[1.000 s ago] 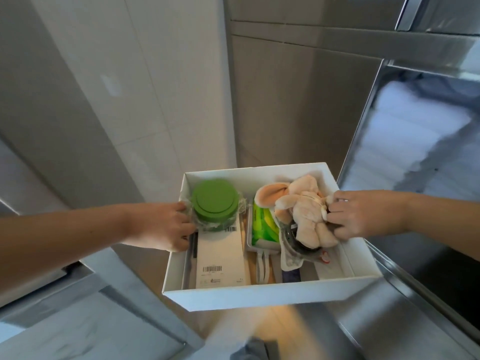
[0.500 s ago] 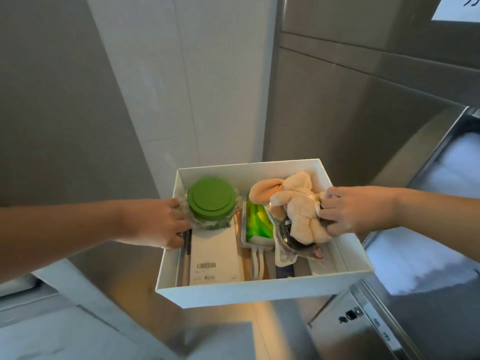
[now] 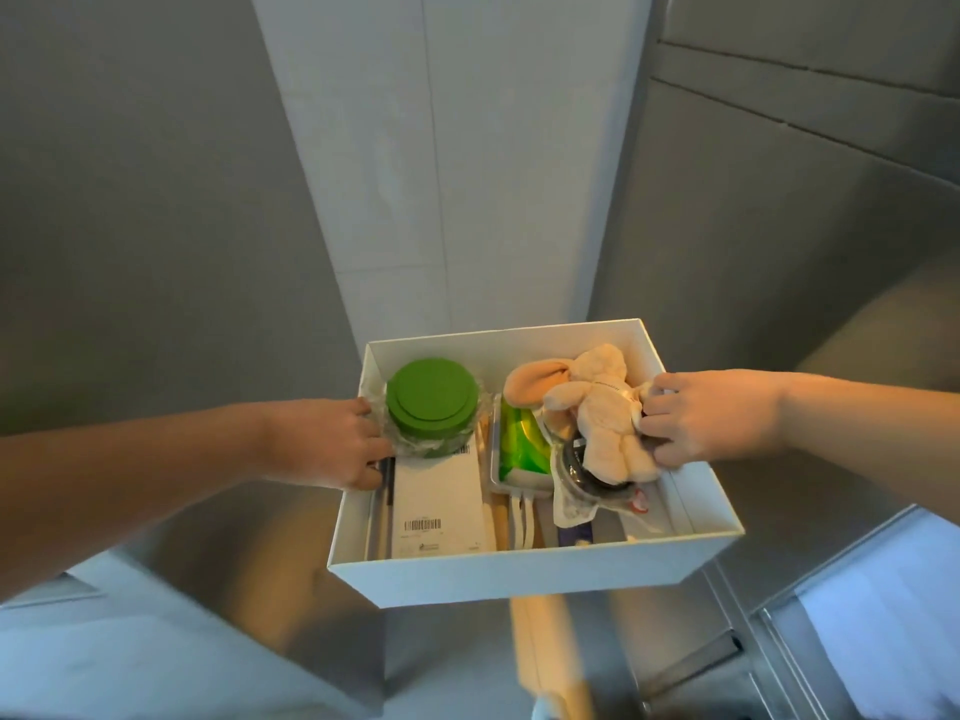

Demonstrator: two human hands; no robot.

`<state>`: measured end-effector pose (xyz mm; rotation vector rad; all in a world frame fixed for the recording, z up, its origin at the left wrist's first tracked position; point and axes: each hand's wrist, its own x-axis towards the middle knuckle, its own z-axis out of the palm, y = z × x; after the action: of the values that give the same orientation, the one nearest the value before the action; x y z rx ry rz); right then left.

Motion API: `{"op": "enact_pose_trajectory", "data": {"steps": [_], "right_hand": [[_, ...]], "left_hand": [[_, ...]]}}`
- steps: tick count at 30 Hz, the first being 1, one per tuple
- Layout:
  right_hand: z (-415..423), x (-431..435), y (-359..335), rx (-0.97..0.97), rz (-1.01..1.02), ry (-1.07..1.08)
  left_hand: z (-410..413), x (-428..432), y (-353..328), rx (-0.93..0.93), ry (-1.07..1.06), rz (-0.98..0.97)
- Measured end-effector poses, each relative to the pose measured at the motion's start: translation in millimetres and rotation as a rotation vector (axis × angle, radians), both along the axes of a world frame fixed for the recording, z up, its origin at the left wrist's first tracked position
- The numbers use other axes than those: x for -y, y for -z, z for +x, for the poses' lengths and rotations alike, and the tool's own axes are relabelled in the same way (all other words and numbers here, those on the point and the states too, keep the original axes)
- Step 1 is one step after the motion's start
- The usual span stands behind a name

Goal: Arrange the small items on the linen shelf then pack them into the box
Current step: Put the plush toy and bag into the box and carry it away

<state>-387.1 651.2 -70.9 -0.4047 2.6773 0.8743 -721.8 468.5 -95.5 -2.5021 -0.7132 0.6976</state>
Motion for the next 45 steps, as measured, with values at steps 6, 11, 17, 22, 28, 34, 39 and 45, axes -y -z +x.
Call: {"op": "enact_pose_trajectory", "data": {"steps": [6, 11, 17, 22, 28, 34, 39, 45], "right_hand": [[-29, -54, 21, 0.327, 0.111, 0.139], [-50, -102, 13, 0.218, 0.14, -0.042], [-80, -149, 9, 0.028, 0.065, -0.197], [-100, -182, 14, 0.024, 0.015, -0.157], [-133, -208, 26, 0.057, 0.003, -0.003], [-164, -248, 50, 0.334, 0.046, 0.227], [-179, -280, 78, 0.335, 0.037, 0.2], [-189, -321, 107, 0.336, -0.034, 0.134]], "left_hand": [[-4, -42, -1, -0.045, -0.02, -0.039], [-20, -76, 0, -0.049, -0.06, -0.045], [-46, -116, 4, -0.014, -0.095, -0.005], [-80, -150, 8, -0.049, -0.118, -0.003], [-117, -200, 12, -0.084, -0.063, -0.038], [-148, -244, 23, -0.088, -0.041, -0.081], [-161, -279, 37, -0.12, -0.039, -0.091], [-157, -298, 66, -0.108, -0.133, -0.117]]}}
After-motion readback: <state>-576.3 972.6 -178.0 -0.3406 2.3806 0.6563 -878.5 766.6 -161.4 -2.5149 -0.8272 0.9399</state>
